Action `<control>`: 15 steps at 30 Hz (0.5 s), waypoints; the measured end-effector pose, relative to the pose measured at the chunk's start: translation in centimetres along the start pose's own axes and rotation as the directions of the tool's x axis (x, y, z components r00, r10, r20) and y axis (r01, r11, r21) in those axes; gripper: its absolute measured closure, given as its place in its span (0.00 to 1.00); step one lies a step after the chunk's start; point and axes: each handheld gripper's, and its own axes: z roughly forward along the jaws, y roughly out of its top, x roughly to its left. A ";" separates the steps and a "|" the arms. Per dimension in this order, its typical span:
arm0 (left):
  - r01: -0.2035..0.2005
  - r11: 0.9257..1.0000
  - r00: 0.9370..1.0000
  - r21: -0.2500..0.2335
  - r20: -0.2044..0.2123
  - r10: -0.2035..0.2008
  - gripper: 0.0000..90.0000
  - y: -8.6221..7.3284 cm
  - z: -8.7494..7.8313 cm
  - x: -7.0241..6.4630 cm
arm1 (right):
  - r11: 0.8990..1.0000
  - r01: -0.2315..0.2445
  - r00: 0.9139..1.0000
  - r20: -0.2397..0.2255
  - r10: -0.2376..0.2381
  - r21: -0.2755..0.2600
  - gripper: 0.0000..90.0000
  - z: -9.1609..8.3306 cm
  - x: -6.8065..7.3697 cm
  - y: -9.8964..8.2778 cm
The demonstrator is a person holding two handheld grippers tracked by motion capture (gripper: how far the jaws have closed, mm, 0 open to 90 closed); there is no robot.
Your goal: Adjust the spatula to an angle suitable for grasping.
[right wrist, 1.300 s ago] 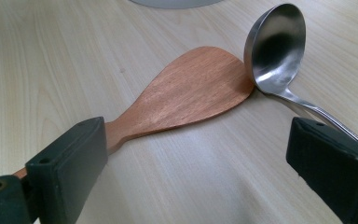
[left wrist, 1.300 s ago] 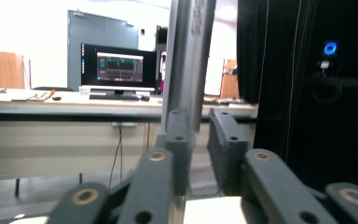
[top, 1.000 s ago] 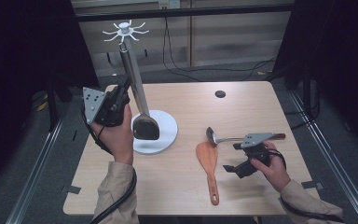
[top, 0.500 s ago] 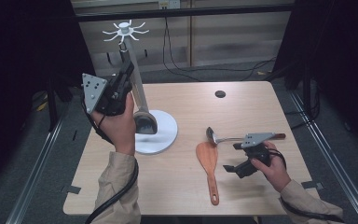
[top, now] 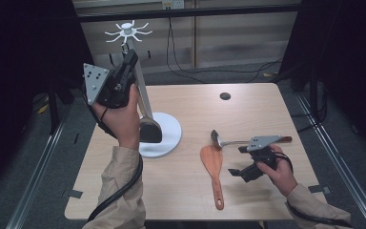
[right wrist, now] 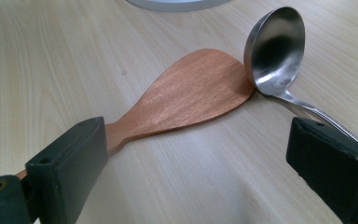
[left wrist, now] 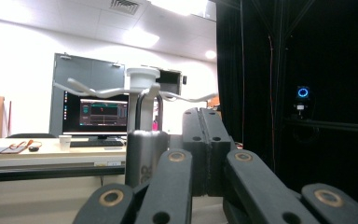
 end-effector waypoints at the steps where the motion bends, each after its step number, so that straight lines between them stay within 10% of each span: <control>1: -0.001 1.000 1.000 -0.005 -0.002 0.001 1.00 0.2 0.1 0.0 | 1.000 0.000 1.000 0.000 0.000 0.000 0.05 0.0 0.0 0.0; 15: 0.003 1.000 0.999 -0.014 -0.039 -0.003 1.00 1.1 0.8 1.0 | 1.000 0.002 1.000 -0.005 -0.002 -0.002 0.05 0.0 0.0 0.0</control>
